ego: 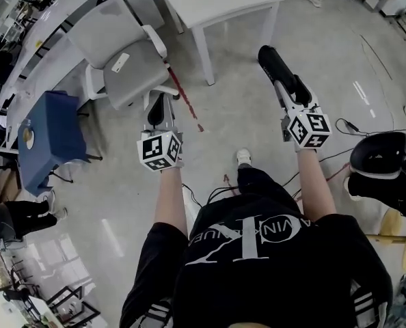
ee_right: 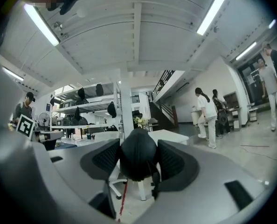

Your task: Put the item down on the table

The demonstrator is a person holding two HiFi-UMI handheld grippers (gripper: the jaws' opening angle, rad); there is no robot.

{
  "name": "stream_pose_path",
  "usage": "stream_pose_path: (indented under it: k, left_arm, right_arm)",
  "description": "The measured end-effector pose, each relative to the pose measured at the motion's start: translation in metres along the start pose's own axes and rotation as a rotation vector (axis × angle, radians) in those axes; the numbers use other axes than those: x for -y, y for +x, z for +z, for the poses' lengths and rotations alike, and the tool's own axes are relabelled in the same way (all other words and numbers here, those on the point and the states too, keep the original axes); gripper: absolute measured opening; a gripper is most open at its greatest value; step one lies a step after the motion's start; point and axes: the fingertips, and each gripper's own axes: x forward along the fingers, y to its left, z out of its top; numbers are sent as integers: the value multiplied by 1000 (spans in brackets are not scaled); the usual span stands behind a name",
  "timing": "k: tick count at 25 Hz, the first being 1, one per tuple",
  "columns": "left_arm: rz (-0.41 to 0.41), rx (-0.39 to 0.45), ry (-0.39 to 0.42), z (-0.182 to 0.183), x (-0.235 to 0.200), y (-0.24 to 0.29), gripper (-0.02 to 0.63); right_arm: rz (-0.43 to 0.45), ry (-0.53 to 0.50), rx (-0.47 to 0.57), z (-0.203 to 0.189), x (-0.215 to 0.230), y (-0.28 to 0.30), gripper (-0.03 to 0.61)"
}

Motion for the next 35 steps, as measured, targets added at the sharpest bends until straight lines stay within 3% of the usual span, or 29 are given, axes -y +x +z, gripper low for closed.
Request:
stream_pose_path:
  k: [20, 35]
  left_arm:
    - [33, -38, -2, -7, -13, 161, 12]
    - [-8, -33, 11, -9, 5, 245, 12]
  right_arm:
    - [57, 21, -25, 6, 78, 150, 250]
    - [91, 24, -6, 12, 115, 204, 250]
